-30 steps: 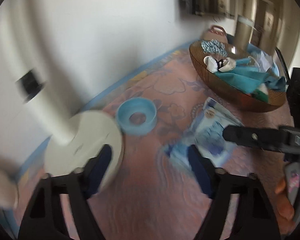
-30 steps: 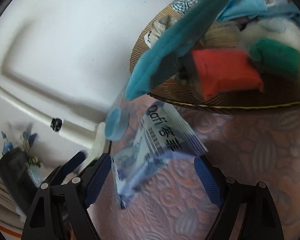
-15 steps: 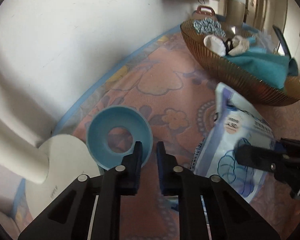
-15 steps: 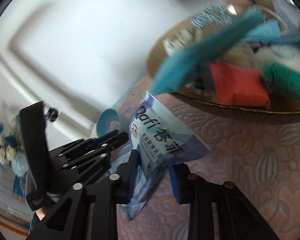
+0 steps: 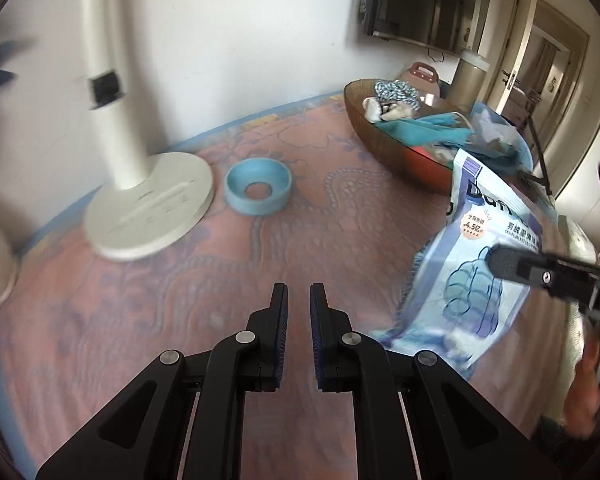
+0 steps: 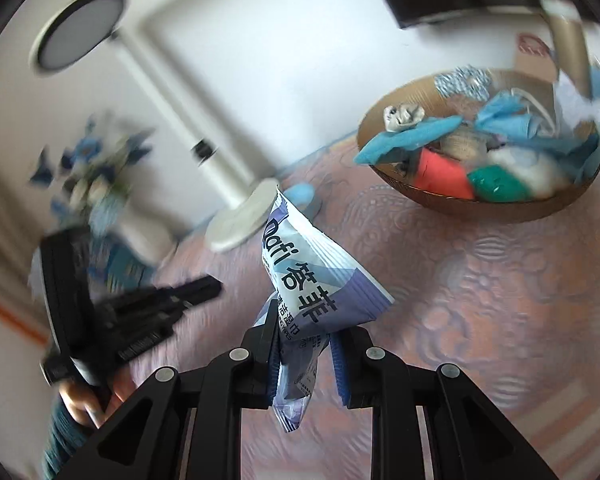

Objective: Organize soft objects
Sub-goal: 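Grasp the light-blue ring cup with left tool while right tool holds wipes pack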

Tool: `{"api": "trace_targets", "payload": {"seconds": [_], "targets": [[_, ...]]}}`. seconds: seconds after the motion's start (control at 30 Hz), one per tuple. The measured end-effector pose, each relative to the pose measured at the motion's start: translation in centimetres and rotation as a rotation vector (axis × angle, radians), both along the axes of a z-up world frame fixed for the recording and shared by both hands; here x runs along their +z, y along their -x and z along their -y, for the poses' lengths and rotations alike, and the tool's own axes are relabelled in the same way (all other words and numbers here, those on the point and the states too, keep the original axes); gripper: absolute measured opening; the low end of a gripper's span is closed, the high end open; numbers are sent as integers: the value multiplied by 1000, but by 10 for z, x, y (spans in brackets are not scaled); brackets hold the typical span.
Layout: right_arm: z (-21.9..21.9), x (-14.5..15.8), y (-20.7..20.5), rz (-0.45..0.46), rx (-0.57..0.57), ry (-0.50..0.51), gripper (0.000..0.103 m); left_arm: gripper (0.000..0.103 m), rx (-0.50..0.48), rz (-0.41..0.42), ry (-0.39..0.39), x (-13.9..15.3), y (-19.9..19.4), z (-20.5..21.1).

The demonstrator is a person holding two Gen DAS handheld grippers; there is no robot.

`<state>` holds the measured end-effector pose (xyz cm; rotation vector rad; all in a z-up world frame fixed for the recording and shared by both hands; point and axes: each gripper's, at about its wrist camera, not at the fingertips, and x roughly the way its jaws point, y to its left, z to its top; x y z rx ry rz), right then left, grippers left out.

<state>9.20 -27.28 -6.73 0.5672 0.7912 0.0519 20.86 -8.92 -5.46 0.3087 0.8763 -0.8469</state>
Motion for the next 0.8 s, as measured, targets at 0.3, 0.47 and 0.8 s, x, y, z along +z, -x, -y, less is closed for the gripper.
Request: {"api": "trace_targets", "payload": {"seconds": [0.3,0.47,0.8], "targets": [[25,-17,3,-236,224,225,26,84,76,-43,37,13,-1,4],[47,-32,0,-197,126,150,83,84,179,-143,68,-14,-37,23],[46,-61,33,-207,100,100,92,84,294,-53,-79,-66,-86,99]]}}
